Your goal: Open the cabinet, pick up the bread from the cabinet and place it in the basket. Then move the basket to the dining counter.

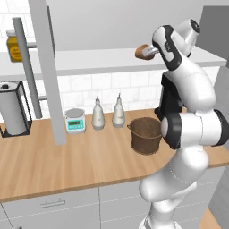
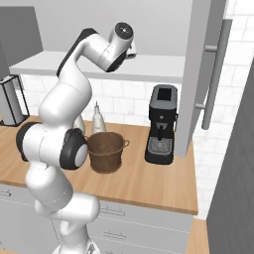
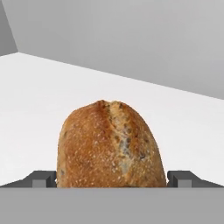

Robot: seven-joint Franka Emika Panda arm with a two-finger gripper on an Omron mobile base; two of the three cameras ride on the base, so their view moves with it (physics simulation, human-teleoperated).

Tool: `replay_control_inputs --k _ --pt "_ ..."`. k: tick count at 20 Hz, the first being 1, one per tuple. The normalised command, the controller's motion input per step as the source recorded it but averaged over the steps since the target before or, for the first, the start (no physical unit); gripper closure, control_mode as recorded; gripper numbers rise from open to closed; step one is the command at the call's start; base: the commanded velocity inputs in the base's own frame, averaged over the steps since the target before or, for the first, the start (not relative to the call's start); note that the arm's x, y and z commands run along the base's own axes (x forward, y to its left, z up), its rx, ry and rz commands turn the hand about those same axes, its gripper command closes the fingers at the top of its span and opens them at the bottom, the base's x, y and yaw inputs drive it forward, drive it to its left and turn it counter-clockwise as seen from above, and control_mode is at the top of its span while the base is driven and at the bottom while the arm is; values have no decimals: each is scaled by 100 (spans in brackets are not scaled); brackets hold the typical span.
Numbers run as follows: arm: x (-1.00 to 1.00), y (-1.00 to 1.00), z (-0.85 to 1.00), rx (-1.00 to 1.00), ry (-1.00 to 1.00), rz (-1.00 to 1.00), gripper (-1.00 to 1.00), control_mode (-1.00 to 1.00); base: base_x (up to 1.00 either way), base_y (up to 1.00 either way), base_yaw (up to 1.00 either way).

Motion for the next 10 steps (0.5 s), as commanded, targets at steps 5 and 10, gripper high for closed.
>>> replay_control_inputs --k 5,10 --pt "26 0 0 0 0 0 -100 -100 0 0 0" --pt "11 2 -7 0 0 0 -100 -100 0 0 0"
